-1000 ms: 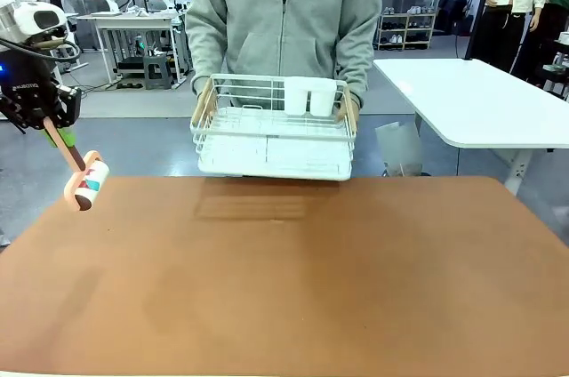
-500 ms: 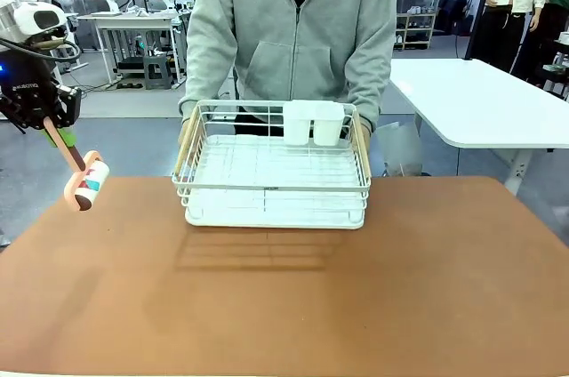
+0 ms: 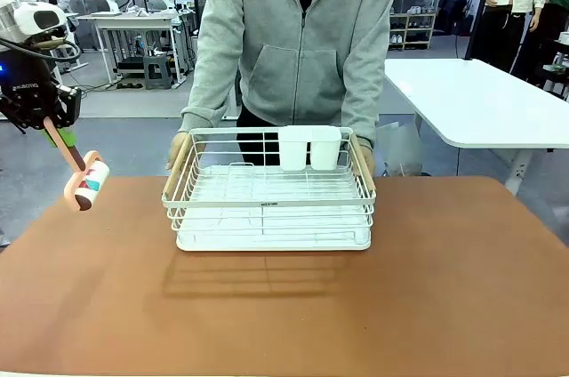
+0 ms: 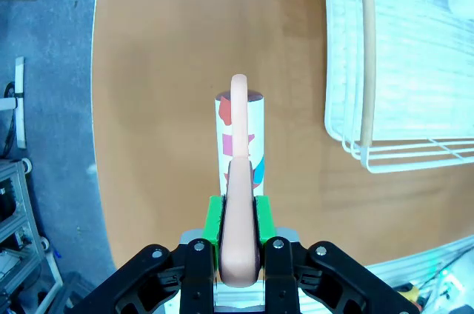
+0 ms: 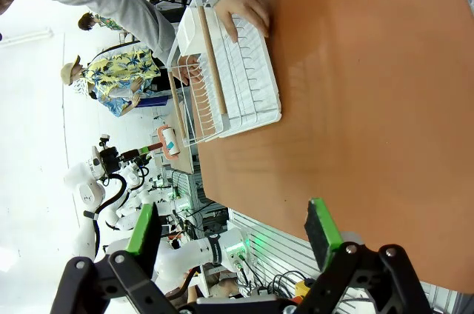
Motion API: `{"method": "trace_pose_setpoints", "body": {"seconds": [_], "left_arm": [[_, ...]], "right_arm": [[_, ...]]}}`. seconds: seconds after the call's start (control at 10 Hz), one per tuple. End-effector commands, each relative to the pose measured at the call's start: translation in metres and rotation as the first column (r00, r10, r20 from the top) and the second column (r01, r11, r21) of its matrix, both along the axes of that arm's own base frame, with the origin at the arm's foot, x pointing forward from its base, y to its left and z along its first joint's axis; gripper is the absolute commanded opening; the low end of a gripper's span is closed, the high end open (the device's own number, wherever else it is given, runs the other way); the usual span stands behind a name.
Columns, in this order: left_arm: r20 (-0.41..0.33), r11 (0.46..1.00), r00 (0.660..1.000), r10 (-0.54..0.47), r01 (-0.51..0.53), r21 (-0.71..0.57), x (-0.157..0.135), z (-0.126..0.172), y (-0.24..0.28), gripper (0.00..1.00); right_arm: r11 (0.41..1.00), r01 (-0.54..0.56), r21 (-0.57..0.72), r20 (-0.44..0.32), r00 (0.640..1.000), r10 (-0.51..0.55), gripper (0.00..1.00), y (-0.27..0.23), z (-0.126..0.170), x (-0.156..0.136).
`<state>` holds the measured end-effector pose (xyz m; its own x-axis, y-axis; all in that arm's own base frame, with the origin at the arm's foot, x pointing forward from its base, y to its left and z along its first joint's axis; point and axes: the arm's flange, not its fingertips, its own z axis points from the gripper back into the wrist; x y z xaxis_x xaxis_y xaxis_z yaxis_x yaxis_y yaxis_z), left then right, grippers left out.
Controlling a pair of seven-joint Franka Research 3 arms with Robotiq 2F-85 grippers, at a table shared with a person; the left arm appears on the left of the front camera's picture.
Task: Clean the table.
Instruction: Place the Lint Roller down when the Dish drying rack is positioned in the middle of the table.
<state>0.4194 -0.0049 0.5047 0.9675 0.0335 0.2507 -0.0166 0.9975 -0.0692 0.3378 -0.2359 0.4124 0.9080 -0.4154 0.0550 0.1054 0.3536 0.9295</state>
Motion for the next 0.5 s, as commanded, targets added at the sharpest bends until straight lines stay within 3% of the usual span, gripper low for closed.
{"method": "trace_pose_setpoints", "body": {"seconds": [0.0, 0.4], "left_arm": [[-0.010, 1.000, 1.000, -0.003, 0.003, 0.002, 0.0018, 0.0046, 0.0009, 0.22], [-0.010, 1.000, 1.000, -0.003, 0.003, 0.002, 0.0018, 0.0046, 0.0009, 0.22]], "right_arm": [[1.000, -0.001, 0.001, 0.010, 1.000, 0.001, 1.00, 0.0004, 0.0029, -0.0008], [1.000, -0.001, 0.001, 0.010, 1.000, 0.001, 1.00, 0.0004, 0.0029, -0.0008]]}}
